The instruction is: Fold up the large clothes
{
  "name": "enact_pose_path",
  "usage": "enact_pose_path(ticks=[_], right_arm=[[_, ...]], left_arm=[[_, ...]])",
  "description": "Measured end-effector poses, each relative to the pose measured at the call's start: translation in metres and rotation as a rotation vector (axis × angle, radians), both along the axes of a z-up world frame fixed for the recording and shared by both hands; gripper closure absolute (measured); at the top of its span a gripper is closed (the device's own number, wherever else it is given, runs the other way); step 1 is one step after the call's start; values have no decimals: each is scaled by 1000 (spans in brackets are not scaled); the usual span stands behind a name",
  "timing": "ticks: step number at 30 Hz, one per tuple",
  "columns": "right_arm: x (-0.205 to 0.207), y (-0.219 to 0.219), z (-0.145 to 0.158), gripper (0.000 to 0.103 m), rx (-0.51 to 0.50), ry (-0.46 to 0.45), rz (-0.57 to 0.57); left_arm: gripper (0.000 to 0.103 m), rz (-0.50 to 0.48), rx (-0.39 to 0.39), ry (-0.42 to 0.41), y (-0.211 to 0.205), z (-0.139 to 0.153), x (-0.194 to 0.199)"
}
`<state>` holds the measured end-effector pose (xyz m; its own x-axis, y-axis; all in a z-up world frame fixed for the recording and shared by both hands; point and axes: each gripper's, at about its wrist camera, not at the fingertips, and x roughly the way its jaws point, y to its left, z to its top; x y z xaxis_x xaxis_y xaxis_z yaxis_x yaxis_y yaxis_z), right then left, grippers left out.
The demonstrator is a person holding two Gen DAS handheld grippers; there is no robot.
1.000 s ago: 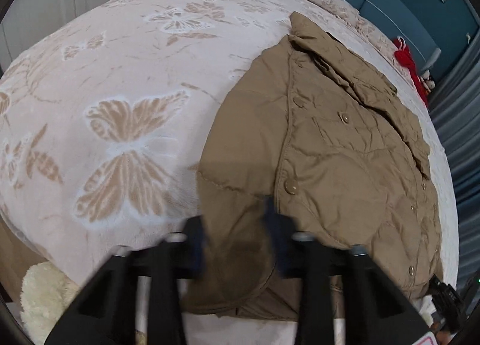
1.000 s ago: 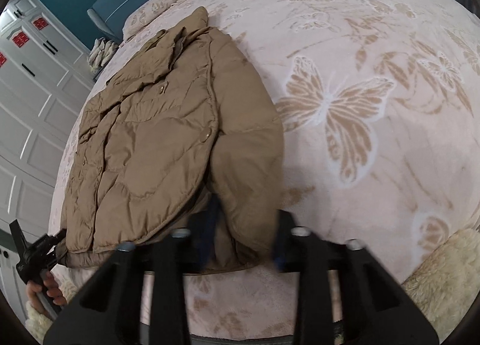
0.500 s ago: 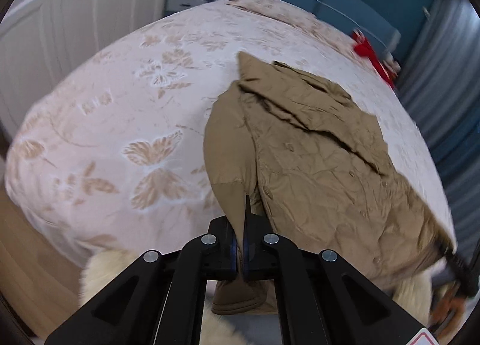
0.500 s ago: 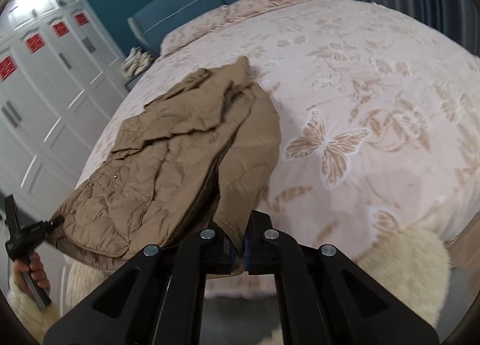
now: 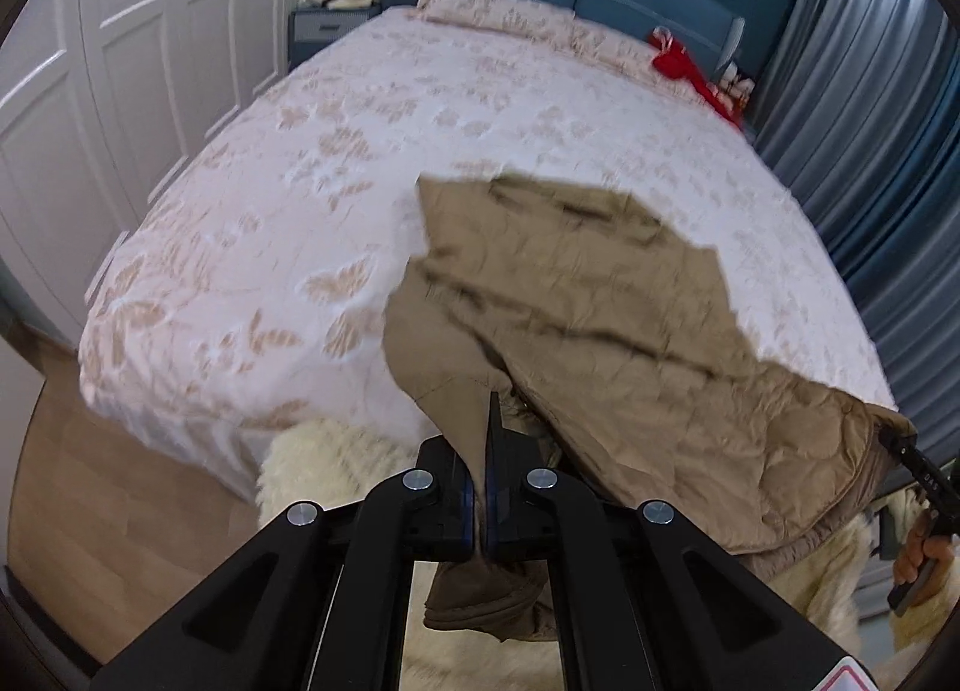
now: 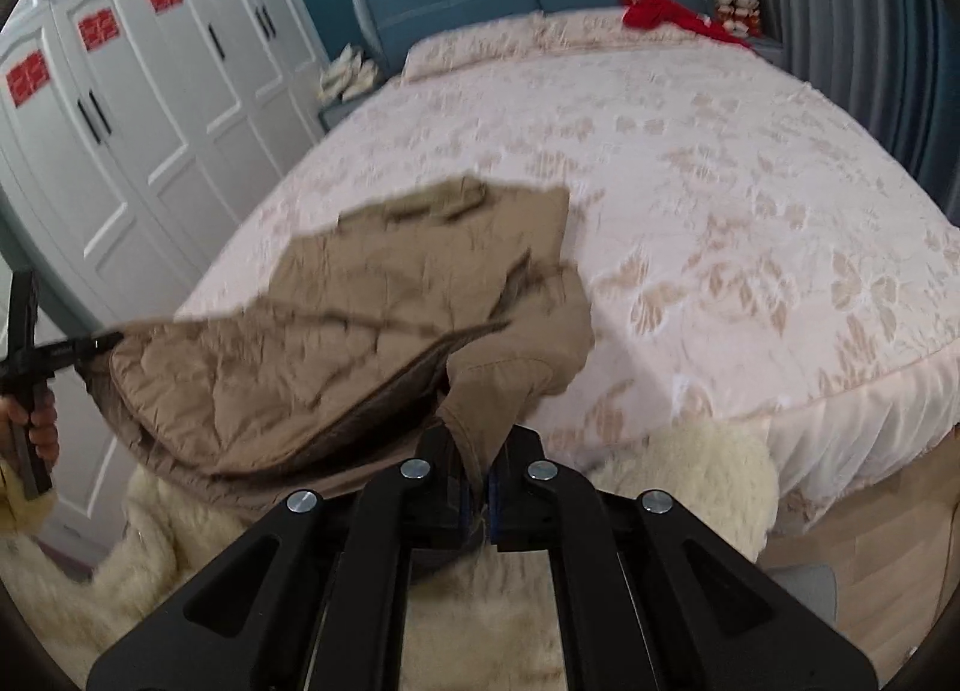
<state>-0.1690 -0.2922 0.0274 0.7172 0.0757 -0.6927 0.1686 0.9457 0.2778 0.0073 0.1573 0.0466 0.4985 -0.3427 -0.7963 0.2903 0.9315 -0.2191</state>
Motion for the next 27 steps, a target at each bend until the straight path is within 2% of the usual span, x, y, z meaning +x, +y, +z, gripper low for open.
enact_pose_path(ticks=[2,7,11,18,27], right_arm=[[14,-11,6,101,24,-55,-32],[57,-29,14,101,10,-151,-106],[105,-44,20,101,19,-211,-156],[179,-58,15,101,16,-237,-204],[264,-63,-1,101,-35,-204,-224]], left_arm=[[102,7,-1,-46,-7,7,12],[102,57,-22,-143,-21,20,54],[102,110,-9,-196,-31,19,95],[102,174,9,-212,-50,5,161],[102,218,74,-168,-72,-31,240]])
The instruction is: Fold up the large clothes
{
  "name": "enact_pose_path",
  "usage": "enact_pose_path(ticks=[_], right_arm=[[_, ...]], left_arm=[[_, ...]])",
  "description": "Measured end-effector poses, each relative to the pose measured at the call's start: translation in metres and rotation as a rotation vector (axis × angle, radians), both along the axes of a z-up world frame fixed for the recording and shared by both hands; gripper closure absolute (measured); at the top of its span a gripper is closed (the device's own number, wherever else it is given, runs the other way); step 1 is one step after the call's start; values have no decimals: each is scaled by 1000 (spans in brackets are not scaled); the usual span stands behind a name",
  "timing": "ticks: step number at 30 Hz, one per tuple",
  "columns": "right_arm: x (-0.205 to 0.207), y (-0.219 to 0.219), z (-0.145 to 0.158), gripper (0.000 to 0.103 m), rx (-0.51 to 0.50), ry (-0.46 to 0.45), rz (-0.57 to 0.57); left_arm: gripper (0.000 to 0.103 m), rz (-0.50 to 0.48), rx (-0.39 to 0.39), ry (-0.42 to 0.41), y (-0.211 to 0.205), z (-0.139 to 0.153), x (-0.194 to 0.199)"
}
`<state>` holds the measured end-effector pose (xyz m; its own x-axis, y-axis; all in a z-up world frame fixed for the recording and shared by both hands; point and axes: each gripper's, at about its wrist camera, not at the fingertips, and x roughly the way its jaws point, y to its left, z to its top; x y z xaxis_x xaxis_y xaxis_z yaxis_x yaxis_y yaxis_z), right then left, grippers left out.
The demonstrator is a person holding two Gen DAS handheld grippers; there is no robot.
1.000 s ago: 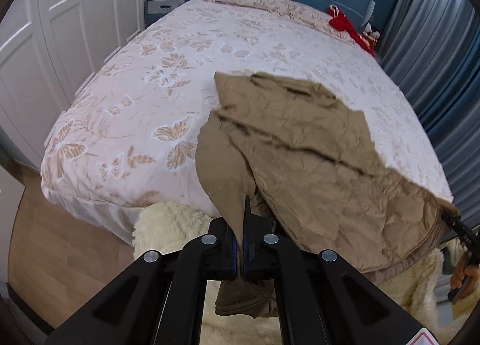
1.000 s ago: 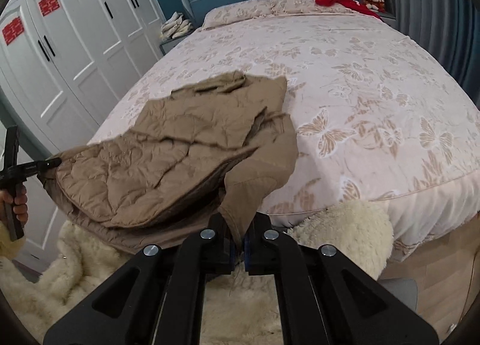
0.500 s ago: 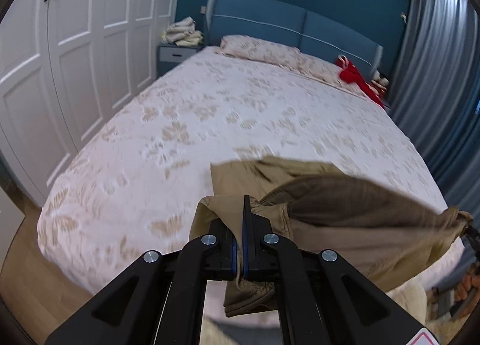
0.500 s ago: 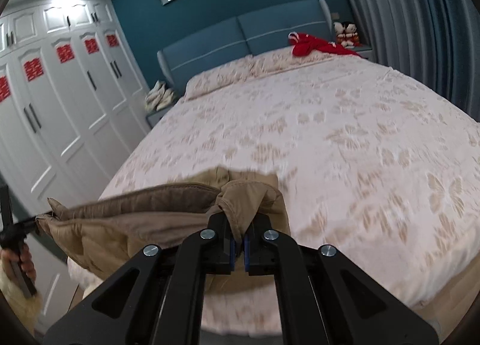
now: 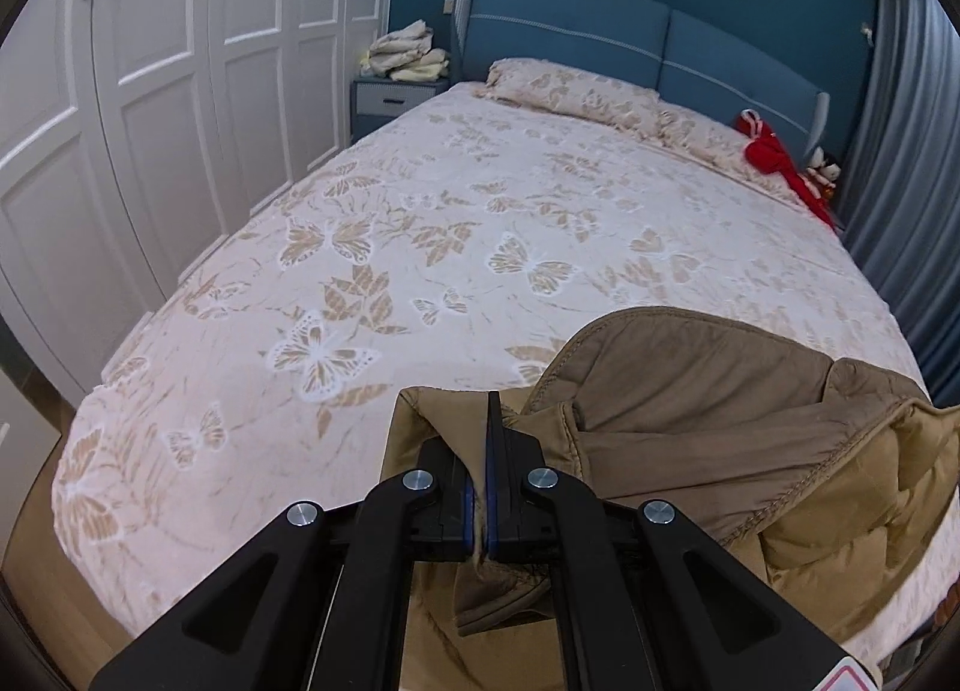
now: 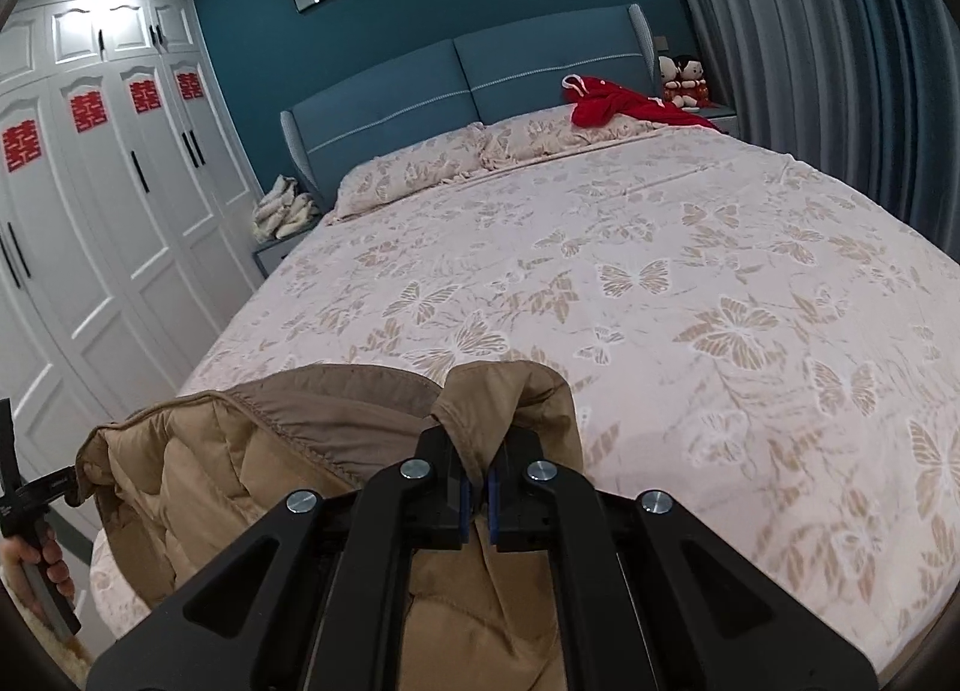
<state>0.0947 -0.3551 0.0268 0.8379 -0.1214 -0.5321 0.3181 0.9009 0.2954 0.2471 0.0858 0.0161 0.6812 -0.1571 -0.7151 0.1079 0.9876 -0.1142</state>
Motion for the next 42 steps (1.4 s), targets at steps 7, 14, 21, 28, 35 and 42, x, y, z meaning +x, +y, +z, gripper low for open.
enact_pose_path(ticks=[7,14,21,28,35,42], right_arm=[[52,-8,-32,101,-7,77,-20],[89,-16,-65,101,-3,149,-41],[114,-22,-96,101,10,210,-64],[130,-25,-126,101,10,268,-67],[137,-24,-157,101,12,312,-58],[145,-21,-178,101,12,341,-47]], left_arm=[[102,16,53,61,-16,-37,45],[101,28,89,116,-27,-70,76],[101,39,110,150,-34,-98,94],[99,44,120,192,-40,-128,108],[97,44,112,208,-42,-150,113],[93,48,110,200,-44,-165,116]])
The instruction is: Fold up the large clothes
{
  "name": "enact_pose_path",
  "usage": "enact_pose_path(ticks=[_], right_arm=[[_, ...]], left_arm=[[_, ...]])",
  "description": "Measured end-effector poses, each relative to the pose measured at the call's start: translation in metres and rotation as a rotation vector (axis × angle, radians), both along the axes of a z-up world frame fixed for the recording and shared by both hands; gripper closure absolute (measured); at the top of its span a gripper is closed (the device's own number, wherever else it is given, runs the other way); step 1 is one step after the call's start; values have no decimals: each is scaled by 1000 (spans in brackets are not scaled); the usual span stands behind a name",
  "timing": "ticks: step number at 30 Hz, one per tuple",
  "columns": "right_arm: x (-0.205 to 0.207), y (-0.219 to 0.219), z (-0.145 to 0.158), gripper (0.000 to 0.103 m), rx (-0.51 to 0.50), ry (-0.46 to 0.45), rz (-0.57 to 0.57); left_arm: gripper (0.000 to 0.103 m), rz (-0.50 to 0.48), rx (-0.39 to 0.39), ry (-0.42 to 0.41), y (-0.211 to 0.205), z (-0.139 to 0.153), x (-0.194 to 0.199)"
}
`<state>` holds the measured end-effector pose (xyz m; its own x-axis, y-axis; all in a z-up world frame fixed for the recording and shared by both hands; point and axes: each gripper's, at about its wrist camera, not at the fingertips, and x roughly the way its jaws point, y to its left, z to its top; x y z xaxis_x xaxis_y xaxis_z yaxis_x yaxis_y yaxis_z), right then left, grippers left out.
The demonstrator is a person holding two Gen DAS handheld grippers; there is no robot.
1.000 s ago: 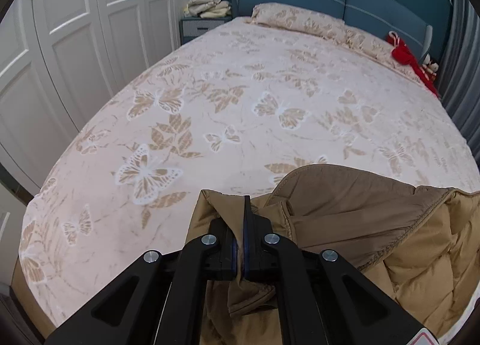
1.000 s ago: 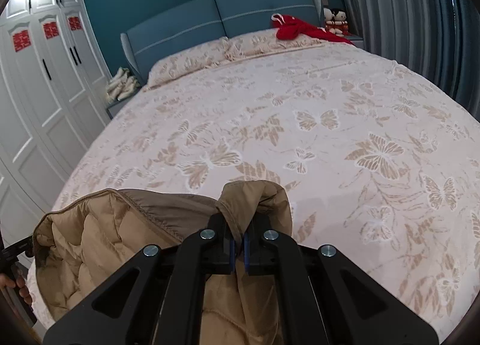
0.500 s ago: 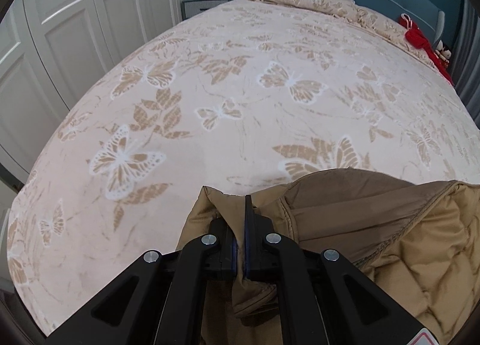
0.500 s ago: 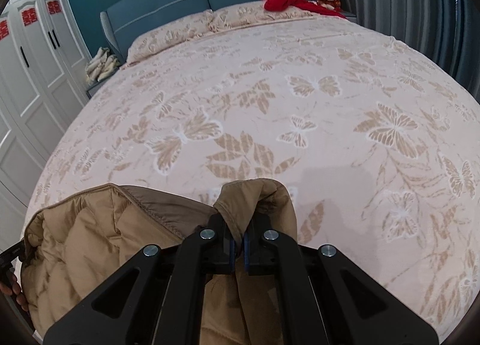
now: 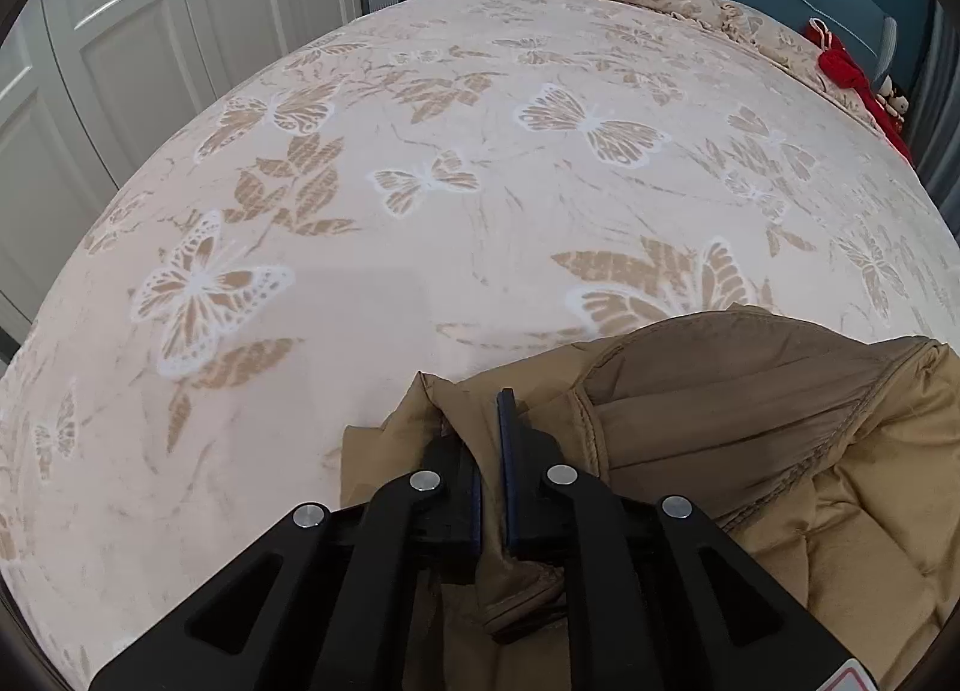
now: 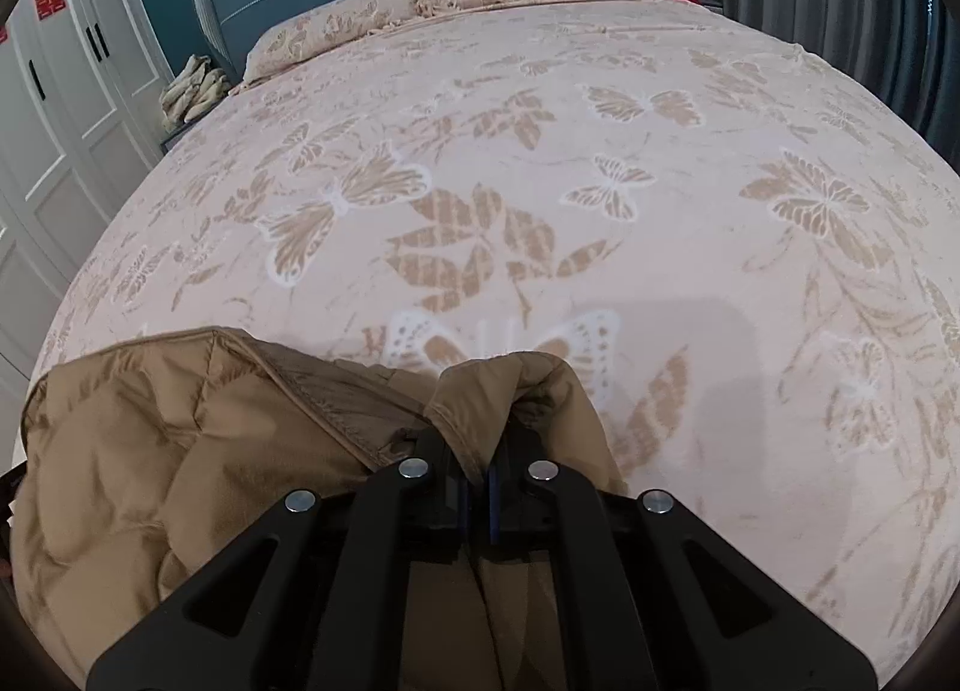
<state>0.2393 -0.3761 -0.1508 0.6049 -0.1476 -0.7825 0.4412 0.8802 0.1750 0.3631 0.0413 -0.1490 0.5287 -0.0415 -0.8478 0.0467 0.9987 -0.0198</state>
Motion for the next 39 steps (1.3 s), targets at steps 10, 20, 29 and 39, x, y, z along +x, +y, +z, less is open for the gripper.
enact_pose_path(ticks=[10,20,29,39], right_arm=[[4,-1,-13,101,15,-2,3],[-46,-17,55,56,-38,-93,-37],[-86,18,126,83,-18,-226,52],[-6,143,101,92,-29,-144,298]], left_arm=[[93,3,-41,-33,1,-12,2],[62,-13,-74,-116,36,69,-25],[30,22,-24,-383,42,186,-67],[52,-240,-12,-138,-118,99,-62]])
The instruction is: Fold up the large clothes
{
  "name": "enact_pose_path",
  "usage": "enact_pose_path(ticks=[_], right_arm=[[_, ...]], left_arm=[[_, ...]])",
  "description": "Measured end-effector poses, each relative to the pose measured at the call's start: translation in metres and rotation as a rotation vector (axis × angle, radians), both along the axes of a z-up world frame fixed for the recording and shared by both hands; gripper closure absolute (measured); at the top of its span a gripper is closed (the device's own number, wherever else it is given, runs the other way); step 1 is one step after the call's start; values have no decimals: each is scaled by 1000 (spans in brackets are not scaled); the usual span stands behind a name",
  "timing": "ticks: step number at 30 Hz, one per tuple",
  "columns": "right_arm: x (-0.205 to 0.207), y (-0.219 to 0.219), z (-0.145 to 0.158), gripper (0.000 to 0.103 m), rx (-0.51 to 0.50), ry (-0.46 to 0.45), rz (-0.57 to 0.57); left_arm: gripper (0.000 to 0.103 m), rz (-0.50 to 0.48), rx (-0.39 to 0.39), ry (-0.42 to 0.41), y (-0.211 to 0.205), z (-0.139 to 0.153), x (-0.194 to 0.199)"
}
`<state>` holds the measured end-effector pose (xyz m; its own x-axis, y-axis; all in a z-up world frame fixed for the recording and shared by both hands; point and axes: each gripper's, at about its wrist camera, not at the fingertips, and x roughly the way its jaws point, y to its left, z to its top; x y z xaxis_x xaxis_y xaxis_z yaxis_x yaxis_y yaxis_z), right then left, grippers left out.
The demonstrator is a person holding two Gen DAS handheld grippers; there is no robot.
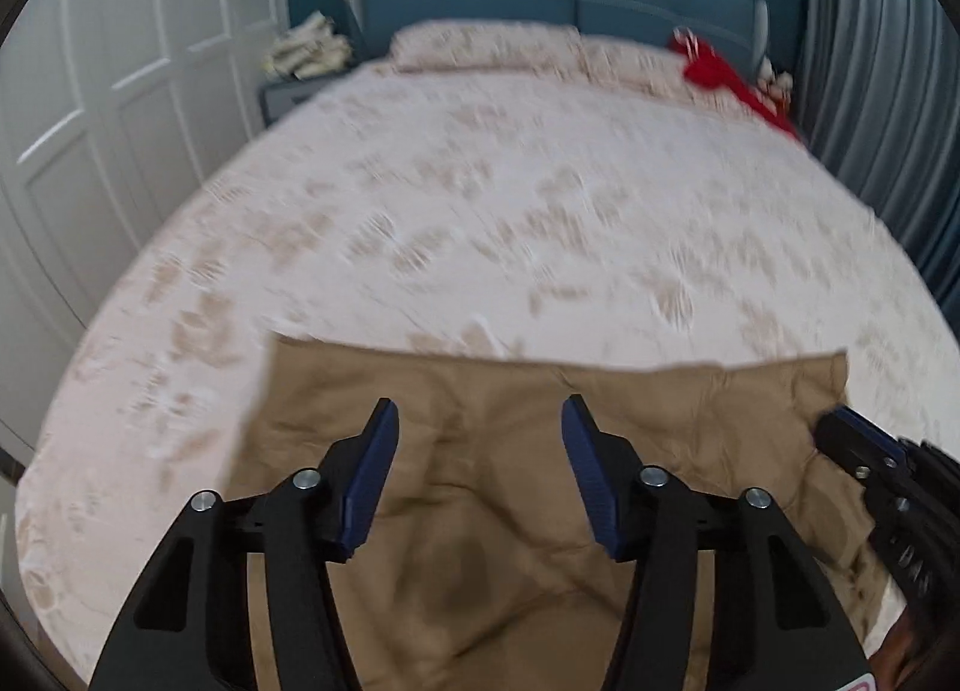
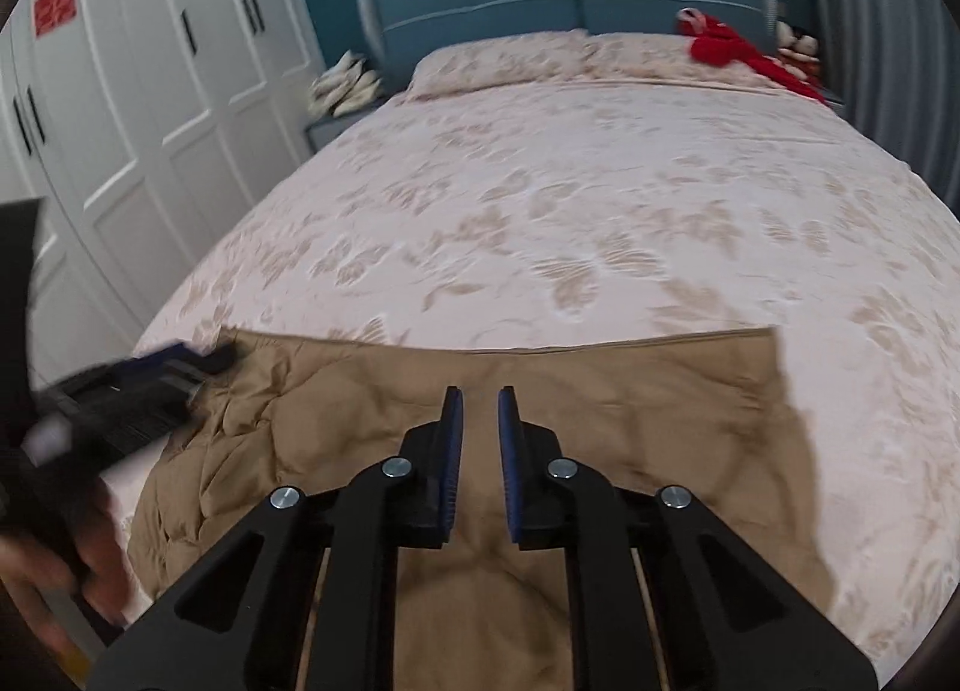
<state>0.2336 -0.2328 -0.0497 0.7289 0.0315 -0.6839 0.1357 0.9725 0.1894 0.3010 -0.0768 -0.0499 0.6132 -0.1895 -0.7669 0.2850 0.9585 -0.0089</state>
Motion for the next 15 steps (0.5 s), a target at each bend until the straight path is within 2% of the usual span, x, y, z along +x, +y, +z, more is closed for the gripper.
enact_pose_path(ticks=[4,11,15], right_arm=[[28,8,-20,92,-13,42,10],[58,4,-67,95,3,124,4],[58,4,-82,95,9,130,10]], left_arm=[[52,2,57,2,-17,-27,14],[54,21,45,62,-19,-64,35],[53,19,52,52,-22,-78,35]])
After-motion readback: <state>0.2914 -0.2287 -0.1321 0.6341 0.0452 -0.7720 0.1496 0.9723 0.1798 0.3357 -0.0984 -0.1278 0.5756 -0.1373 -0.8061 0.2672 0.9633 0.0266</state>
